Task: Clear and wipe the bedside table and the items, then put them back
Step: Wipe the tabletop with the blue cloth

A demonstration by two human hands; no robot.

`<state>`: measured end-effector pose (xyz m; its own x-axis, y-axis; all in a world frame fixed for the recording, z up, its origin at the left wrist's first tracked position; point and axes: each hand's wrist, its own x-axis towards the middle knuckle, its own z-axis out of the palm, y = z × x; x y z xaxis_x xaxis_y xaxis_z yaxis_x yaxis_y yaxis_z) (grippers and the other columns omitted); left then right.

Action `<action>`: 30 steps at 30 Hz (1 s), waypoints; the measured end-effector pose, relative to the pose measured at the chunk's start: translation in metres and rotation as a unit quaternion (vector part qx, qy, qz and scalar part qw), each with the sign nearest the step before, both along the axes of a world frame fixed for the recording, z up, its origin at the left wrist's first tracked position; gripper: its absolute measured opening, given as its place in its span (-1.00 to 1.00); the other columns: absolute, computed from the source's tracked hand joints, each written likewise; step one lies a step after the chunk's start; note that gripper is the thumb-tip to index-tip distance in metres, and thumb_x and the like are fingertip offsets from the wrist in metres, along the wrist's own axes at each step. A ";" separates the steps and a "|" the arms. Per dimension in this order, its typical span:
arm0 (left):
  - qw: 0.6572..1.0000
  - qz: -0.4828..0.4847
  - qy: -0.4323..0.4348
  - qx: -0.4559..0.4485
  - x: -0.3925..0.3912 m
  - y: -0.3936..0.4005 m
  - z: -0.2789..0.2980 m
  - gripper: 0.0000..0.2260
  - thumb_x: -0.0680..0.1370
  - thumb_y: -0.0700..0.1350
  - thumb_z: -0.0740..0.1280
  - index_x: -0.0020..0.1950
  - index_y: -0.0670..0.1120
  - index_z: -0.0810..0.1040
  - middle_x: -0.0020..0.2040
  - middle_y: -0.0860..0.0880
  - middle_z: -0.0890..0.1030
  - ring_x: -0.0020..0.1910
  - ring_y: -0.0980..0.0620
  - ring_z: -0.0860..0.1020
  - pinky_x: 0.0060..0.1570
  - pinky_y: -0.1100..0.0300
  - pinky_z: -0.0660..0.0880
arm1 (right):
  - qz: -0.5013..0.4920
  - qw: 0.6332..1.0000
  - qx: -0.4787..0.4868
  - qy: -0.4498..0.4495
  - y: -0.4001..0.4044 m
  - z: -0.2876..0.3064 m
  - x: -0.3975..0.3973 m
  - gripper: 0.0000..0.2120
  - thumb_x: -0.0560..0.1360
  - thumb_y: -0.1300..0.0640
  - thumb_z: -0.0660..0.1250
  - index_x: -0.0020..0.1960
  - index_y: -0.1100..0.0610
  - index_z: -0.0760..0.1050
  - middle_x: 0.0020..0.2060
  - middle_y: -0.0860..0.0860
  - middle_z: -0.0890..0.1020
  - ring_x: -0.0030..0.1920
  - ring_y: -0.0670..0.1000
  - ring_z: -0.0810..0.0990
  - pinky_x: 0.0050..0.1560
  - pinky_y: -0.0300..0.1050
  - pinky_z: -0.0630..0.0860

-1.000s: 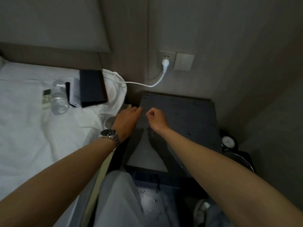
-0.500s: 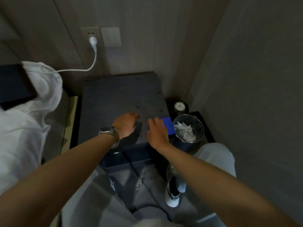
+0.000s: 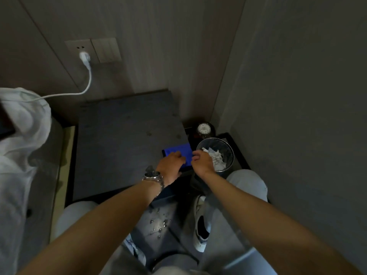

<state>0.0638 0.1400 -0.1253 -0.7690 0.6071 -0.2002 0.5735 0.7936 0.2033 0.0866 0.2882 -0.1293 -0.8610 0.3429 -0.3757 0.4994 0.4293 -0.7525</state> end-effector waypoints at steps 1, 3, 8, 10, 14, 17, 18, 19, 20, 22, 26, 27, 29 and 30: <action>1.000 0.004 0.003 0.000 0.001 0.001 0.000 -0.63 0.52 -0.09 0.42 0.31 -0.04 0.48 0.25 -0.05 0.44 0.19 -0.07 0.47 0.07 0.01 0.53 | -0.024 0.999 -0.025 0.004 0.001 -0.001 -0.002 -0.65 0.48 0.39 0.27 0.25 0.22 0.53 0.02 0.12 0.66 0.05 0.08 0.63 0.02 -0.14 0.53; 1.000 0.007 0.007 0.014 0.002 0.003 0.001 -0.75 0.54 -0.14 0.37 0.22 -0.06 0.52 0.19 -0.06 0.46 0.14 -0.08 0.48 0.02 0.00 0.55 | -0.063 0.995 -0.073 -0.006 0.002 0.000 -0.004 -0.67 0.47 0.39 0.27 0.21 0.22 0.53 -0.05 0.10 0.64 -0.07 0.06 0.62 -0.06 -0.05 0.59; 0.997 0.044 0.000 0.066 0.000 0.004 0.006 -0.87 0.61 -0.18 0.23 0.09 -0.13 0.54 0.06 -0.09 0.55 -0.04 -0.07 0.55 -0.09 0.02 0.53 | -0.089 0.981 -0.165 -0.046 0.000 0.008 -0.006 -0.69 0.52 0.40 0.24 0.21 0.16 0.49 0.11 0.20 0.60 -0.01 0.09 0.60 -0.35 -0.21 0.52; 0.993 0.064 -0.003 0.098 -0.005 0.004 0.011 -0.87 0.62 -0.18 0.21 0.09 -0.14 0.51 0.04 -0.10 0.57 -0.06 -0.08 0.56 -0.13 0.05 0.50 | -0.096 0.976 -0.188 -0.058 -0.001 0.010 -0.008 -0.68 0.56 0.38 0.16 0.26 0.17 0.47 0.13 0.22 0.59 -0.01 0.08 0.58 -0.31 -0.18 0.51; 0.989 0.067 -0.046 0.122 -0.010 0.001 0.018 -0.86 0.59 -0.16 0.21 0.11 -0.10 0.50 0.03 -0.05 0.58 -0.05 -0.07 0.57 -0.10 0.06 0.50 | -0.085 0.967 -0.220 -0.100 -0.005 0.011 -0.010 -0.81 0.63 0.23 0.16 0.19 0.15 0.47 -0.13 0.06 0.58 -0.25 -0.04 0.51 -0.35 -0.20 0.49; 0.984 0.077 -0.096 0.129 -0.006 0.002 0.015 -0.87 0.58 -0.10 0.23 0.11 -0.05 0.47 0.01 -0.03 0.58 -0.09 -0.02 0.55 -0.10 0.06 0.51 | -0.061 0.970 -0.205 -0.117 -0.008 0.011 -0.012 -0.88 0.61 0.13 0.28 0.04 0.18 0.52 -0.23 0.04 0.56 -0.30 -0.07 0.49 -0.38 -0.23 0.49; 0.982 0.081 -0.108 0.132 -0.004 0.003 0.014 -0.87 0.57 -0.07 0.25 0.10 -0.04 0.46 -0.01 -0.03 0.57 -0.11 0.00 0.54 -0.10 0.05 0.52 | -0.057 0.971 -0.199 -0.117 -0.008 0.012 -0.012 -0.89 0.59 0.14 0.31 0.00 0.18 0.53 -0.24 0.05 0.57 -0.30 -0.06 0.51 -0.37 -0.23 0.51; 0.980 0.083 -0.118 0.135 -0.003 0.003 0.012 -0.85 0.56 -0.03 0.27 0.10 -0.03 0.45 -0.02 -0.01 0.56 -0.12 0.01 0.54 -0.09 0.03 0.54 | -0.055 0.972 -0.196 -0.115 -0.008 0.013 -0.013 -0.91 0.57 0.16 0.33 -0.03 0.19 0.55 -0.26 0.06 0.57 -0.30 -0.05 0.52 -0.35 -0.22 0.53; 0.979 0.087 -0.122 0.141 -0.001 0.003 0.010 -0.81 0.55 0.02 0.30 0.09 -0.02 0.44 -0.03 0.00 0.55 -0.12 0.02 0.54 -0.09 0.03 0.55 | -0.055 0.972 -0.198 -0.112 -0.008 0.014 -0.013 -0.92 0.56 0.17 0.35 -0.04 0.19 0.56 -0.27 0.06 0.58 -0.30 -0.05 0.53 -0.33 -0.22 0.53; 0.973 0.112 -0.120 0.165 0.000 0.002 0.009 -0.72 0.51 0.10 0.38 0.08 -0.02 0.42 -0.07 0.02 0.55 -0.15 0.04 0.54 -0.14 0.07 0.54 | -0.060 0.969 -0.215 -0.106 -0.007 0.017 -0.013 -0.89 0.53 0.13 0.41 -0.03 0.18 0.59 -0.28 0.05 0.60 -0.31 -0.04 0.54 -0.34 -0.22 0.51; 0.942 0.191 -0.113 0.253 -0.004 0.003 0.013 -0.71 0.50 0.04 0.44 0.04 -0.07 0.42 -0.16 -0.02 0.57 -0.23 0.04 0.54 -0.24 0.20 0.44 | -0.070 0.962 -0.249 -0.089 -0.006 0.025 -0.015 -0.92 0.53 0.11 0.39 -0.12 0.09 0.58 -0.33 -0.01 0.54 -0.32 -0.09 0.48 -0.29 -0.23 0.45; 0.931 0.210 -0.116 0.274 -0.006 0.003 0.013 -0.76 0.52 -0.02 0.44 0.03 -0.08 0.44 -0.16 -0.04 0.58 -0.23 0.04 0.54 -0.26 0.27 0.42 | -0.066 0.964 -0.246 -0.081 -0.006 0.027 -0.016 -0.92 0.53 0.10 0.38 -0.12 0.08 0.59 -0.32 -0.02 0.54 -0.31 -0.09 0.46 -0.28 -0.23 0.44; 0.908 0.246 -0.130 0.314 -0.010 0.004 0.016 -0.82 0.52 -0.10 0.44 0.02 -0.07 0.47 -0.17 -0.02 0.57 -0.24 0.07 0.52 -0.31 0.40 0.39 | -0.064 0.965 -0.245 -0.066 -0.005 0.031 -0.018 -0.91 0.53 0.07 0.35 -0.11 0.06 0.60 -0.28 -0.04 0.57 -0.29 -0.09 0.45 -0.28 -0.22 0.43; 0.896 0.258 -0.140 0.333 -0.013 0.003 0.019 -0.82 0.51 -0.12 0.45 0.02 -0.08 0.49 -0.19 -0.01 0.56 -0.26 0.09 0.51 -0.32 0.42 0.39 | -0.063 0.965 -0.246 -0.060 -0.004 0.032 -0.019 -0.90 0.54 0.07 0.33 -0.09 0.06 0.60 -0.26 -0.04 0.58 -0.29 -0.09 0.45 -0.28 -0.22 0.43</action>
<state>0.0513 0.1426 -0.1066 -0.9578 0.2422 -0.1549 0.0177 0.5873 0.8092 0.0676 0.2838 -0.0970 -0.7642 0.1976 -0.6140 0.6204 -0.0352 -0.7835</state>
